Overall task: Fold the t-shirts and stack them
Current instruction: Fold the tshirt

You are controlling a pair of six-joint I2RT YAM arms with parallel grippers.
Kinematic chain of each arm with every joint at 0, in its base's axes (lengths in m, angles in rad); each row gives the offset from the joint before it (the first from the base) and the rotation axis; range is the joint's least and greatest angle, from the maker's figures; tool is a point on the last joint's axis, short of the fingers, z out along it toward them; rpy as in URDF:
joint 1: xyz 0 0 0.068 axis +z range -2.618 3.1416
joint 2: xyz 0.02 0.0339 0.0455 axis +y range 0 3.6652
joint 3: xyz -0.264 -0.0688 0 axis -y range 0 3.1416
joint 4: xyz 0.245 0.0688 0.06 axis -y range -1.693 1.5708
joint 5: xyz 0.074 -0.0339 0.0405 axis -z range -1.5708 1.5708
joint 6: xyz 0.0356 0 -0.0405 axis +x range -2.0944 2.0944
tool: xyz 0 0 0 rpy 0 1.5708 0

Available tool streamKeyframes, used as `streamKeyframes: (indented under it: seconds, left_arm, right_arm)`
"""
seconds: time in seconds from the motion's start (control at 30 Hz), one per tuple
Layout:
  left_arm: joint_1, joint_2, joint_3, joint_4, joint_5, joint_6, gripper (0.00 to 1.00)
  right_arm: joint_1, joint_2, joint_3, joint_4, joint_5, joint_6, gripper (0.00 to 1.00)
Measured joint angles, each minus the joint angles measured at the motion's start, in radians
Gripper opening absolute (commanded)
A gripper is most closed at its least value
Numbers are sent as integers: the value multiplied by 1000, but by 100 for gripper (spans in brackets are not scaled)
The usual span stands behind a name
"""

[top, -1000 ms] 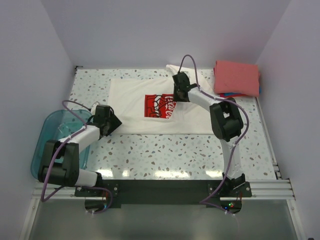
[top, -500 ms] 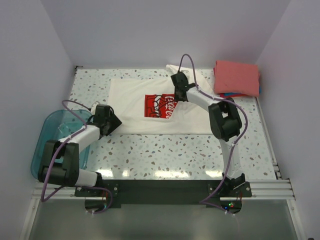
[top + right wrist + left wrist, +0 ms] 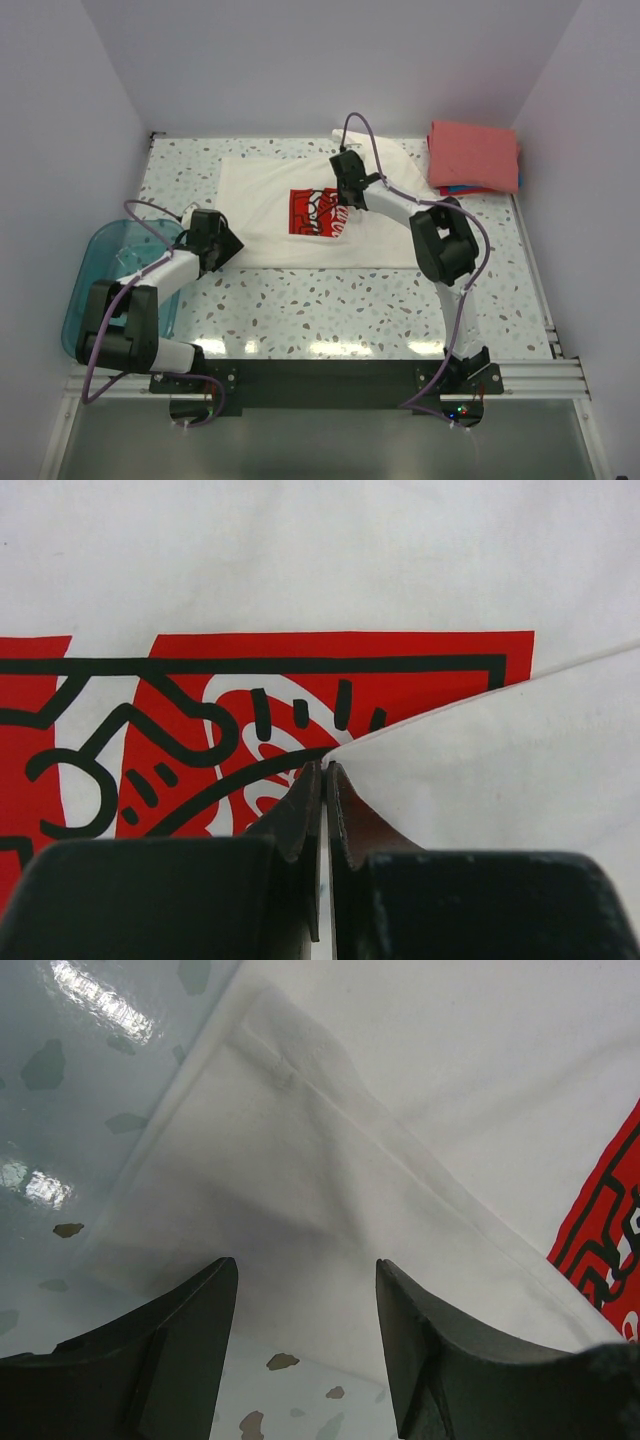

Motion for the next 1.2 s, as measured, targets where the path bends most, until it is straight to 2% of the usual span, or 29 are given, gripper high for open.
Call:
streamKeyframes:
  seconds: [0.03, 0.07, 0.13, 0.17, 0.27, 0.4, 0.5, 0.6, 0.73, 0.83, 0.97, 1.2]
  left_arm:
    - [0, 0, 0, 0, 0, 0, 62]
    - [0, 0, 0, 0, 0, 0, 63]
    - [0, 0, 0, 0, -3, 0, 66]
    - [0, -2, 0, -2, -6, 0, 71]
    - [0, -16, 0, -19, -19, -1, 75]
    - [0, -63, 5, -71, -66, -10, 76]
    - [0, -92, 15, -124, -111, -32, 74]
    - [0, -98, 15, -171, -147, -60, 71]
    - [0, -98, 9, -217, -183, -99, 70]
    - [0, -107, -9, -233, -207, -119, 70]
    - [-1, -113, -24, -245, -228, -139, 69]
    - [-6, -74, -28, -216, -247, -145, 66]
  right_arm:
    - [0, 0, 0, 2, 0, -2, 6]
    - [0, 0, 0, 2, 0, -4, 20]
    - [0, 0, 0, 1, 0, -10, 34]
    - [0, 0, 0, 1, 0, -12, 47]
    - [-1, -9, -1, -8, 0, -18, 60]
    - [-5, -66, -2, -59, 0, -18, 61]
    - [-16, -183, -49, -103, 0, 3, 61]
    - [-46, -357, -177, -113, -24, 47, 59]
    - [-121, -628, -424, -114, -77, 129, 59]
    - [-173, -775, -609, -119, -102, 182, 58]
    - [-233, -873, -796, -147, -148, 232, 58]
    - [-336, -937, -930, -174, -170, 271, 59]
